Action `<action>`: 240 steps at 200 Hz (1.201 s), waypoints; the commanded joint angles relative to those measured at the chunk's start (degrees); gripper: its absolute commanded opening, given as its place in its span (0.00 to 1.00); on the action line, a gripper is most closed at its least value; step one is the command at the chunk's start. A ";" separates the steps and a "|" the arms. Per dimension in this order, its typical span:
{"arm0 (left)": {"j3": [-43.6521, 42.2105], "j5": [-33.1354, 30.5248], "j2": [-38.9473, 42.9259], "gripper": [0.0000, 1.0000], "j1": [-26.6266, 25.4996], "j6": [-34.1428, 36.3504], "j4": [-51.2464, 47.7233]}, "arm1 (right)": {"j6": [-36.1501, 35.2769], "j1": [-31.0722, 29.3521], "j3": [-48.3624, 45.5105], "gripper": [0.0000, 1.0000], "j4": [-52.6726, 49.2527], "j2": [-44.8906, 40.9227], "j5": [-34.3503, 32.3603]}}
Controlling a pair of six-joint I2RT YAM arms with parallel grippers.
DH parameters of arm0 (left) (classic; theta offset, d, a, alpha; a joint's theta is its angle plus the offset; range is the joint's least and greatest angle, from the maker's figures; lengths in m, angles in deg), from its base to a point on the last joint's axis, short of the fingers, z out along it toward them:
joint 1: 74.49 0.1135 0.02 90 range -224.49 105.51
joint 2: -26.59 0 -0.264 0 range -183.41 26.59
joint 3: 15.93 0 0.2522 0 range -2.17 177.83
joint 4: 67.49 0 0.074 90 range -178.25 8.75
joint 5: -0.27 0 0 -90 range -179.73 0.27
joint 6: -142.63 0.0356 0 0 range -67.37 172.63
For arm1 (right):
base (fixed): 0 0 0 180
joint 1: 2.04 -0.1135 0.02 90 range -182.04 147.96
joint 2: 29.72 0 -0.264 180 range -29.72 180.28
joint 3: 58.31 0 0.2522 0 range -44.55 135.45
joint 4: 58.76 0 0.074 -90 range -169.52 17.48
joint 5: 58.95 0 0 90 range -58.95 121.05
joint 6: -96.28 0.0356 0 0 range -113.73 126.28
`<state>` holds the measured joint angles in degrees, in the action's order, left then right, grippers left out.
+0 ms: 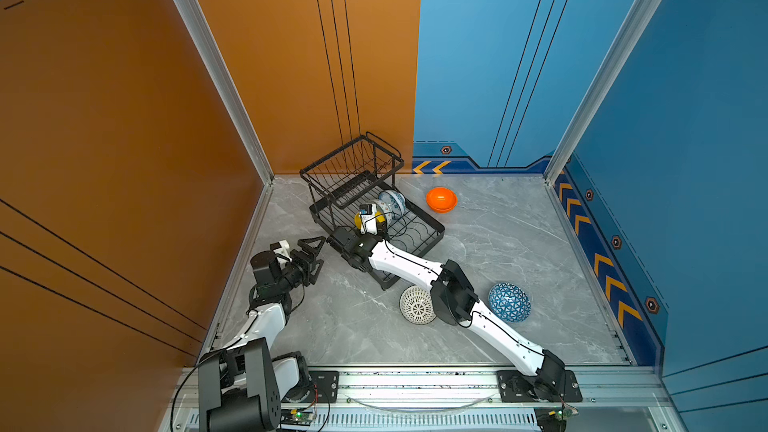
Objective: Load the bowls into the dish rack
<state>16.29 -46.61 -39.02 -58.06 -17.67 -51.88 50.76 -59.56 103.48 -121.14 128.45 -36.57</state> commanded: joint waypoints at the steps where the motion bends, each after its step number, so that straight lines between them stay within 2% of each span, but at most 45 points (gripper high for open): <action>1: -1.06 1.67 -0.61 0.98 -0.38 -1.16 3.20 | 3.57 -0.32 0.90 0.00 -4.67 2.32 0.48; 50: -1.87 2.57 -2.36 0.98 -0.87 -3.26 6.53 | 9.47 -0.40 1.42 0.00 -6.52 2.84 0.17; 89: -2.39 3.35 -3.40 0.98 -0.96 -4.00 8.12 | 15.23 0.04 2.32 0.00 -7.87 3.77 3.20; 139: -2.97 3.85 -5.25 0.98 -0.84 -5.27 11.07 | 19.02 0.32 3.30 0.00 -9.26 3.73 4.18; 161: -2.95 4.17 -5.58 0.98 -0.80 -5.94 12.06 | 23.57 0.74 3.32 0.00 -11.22 3.97 7.52; 240: -3.80 4.70 -6.83 0.98 -0.63 -6.16 13.84 | 26.21 0.83 5.52 0.00 -11.33 5.41 9.65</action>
<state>13.21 -43.73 -45.38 -58.70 -23.79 -39.69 76.23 -59.23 108.90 -128.05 131.24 -30.14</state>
